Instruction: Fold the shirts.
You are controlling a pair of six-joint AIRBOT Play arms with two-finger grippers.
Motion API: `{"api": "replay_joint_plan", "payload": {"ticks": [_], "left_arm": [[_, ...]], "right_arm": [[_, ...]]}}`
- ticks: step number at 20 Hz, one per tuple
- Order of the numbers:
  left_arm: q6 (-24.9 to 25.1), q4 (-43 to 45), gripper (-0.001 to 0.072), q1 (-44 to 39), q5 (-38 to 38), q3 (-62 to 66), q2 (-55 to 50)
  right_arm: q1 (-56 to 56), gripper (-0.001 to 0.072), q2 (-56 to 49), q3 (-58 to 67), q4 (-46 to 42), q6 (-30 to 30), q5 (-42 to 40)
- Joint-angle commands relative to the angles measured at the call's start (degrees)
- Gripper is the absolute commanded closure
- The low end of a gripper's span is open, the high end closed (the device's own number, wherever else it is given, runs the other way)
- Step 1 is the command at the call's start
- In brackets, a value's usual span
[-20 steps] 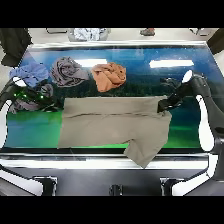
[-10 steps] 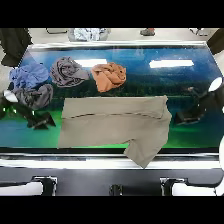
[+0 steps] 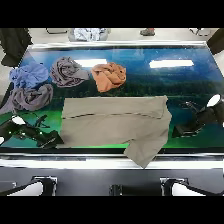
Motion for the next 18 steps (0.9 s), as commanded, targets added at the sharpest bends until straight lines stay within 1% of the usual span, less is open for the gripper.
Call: {"api": "replay_joint_plan", "payload": {"ticks": [1, 2, 4, 6, 10, 11, 13, 14, 15, 16, 17, 18], "left_arm": [[0.6, -0.9, 0.0356, -0.6, 4.2, -1.7, 0.2], [0.6, -0.9, 0.0441, -1.0, 4.3, -1.7, 0.2], [0.6, -1.0, 0.0677, -1.4, 4.3, -1.6, 0.2], [0.6, -1.1, 0.0678, -1.4, 4.3, -1.6, 0.2], [0.6, -1.1, 0.0678, -1.4, 4.2, -1.6, 0.4], [0.6, -1.1, 0.0678, -1.4, 4.2, -1.6, 0.5], [0.7, -1.1, 0.0678, -1.4, 4.2, -1.6, 0.7], [0.9, -1.1, 0.0678, -1.4, 4.2, -1.6, 0.7], [1.0, -1.1, 0.0679, -1.4, 4.2, -1.6, 0.7], [1.3, -1.2, 0.0678, -1.4, 4.2, -1.6, 0.7], [1.3, -1.2, 0.0678, -1.4, 4.2, -1.6, 0.7], [1.7, -1.2, 0.0679, -1.4, 4.2, -1.6, 0.7]], "right_arm": [[0.0, 0.0102, 1.9, -2.6, -0.1, -0.2, -0.8], [0.0, 0.0102, 3.5, -5.1, 0.0, -0.3, -1.8], [0.0, 0.0101, 7.5, -12.0, 1.9, -1.2, -4.6], [0.0, 0.01, 10.5, -19.0, 7.6, -3.7, -8.3], [0.0, 0.0103, 10.7, -26.7, 17.2, -3.6, -15.5], [0.0, 0.0106, 10.7, -28.0, 18.7, -3.6, -16.7], [0.0, 0.0108, 10.7, -30.1, 18.3, -2.7, -18.0], [0.0, 0.0118, 10.7, -30.8, 17.8, -1.8, -18.6], [0.0, 0.0159, 10.7, -31.3, 18.3, -1.2, -19.5], [0.0, 0.0178, 10.7, -31.9, 19.5, -0.7, -20.5], [0.0, 0.0179, 10.7, -32.6, 20.8, -0.7, -21.3], [0.0, 0.0238, 10.7, -33.2, 21.7, -0.7, -22.0]]}}
